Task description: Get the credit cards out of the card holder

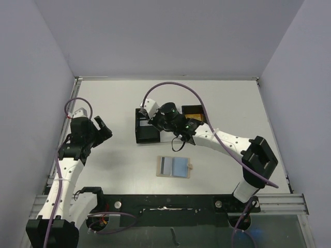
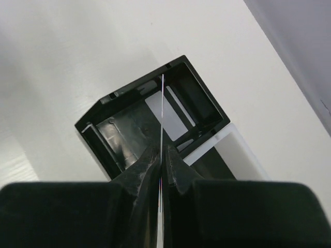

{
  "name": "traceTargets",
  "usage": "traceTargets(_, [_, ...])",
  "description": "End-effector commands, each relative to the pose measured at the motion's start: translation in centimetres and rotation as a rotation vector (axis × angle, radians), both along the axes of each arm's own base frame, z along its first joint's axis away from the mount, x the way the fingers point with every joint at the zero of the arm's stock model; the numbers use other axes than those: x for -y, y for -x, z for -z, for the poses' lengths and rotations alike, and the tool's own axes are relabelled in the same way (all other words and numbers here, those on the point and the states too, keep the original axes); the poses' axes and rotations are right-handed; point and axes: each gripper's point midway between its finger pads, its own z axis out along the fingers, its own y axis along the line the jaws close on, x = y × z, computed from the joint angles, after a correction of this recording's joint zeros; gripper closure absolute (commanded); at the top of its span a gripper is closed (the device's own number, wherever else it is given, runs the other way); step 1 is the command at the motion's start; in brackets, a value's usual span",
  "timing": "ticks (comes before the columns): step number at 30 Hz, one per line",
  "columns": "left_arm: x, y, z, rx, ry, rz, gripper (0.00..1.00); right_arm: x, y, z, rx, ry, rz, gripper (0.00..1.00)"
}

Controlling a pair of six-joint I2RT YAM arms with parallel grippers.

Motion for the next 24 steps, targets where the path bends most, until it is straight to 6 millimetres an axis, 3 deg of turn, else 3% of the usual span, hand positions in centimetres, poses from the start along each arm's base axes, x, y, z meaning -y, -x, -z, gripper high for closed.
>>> traceTargets(1, [-1.5, -1.5, -1.1, 0.074, -0.035, 0.041, 0.2, -0.6, -2.1, -1.1, 0.171, 0.137, -0.063, 1.0])
traceTargets(11, [-1.3, -2.0, -0.8, 0.115, -0.027, 0.063, 0.2, -3.0, -4.7, 3.2, 0.194, 0.336, -0.119, 1.0])
traceTargets(24, [-1.0, -1.9, -1.1, 0.129, -0.018, 0.069, 0.2, -2.7, -8.2, 7.8, 0.242, 0.546, -0.093, 1.0])
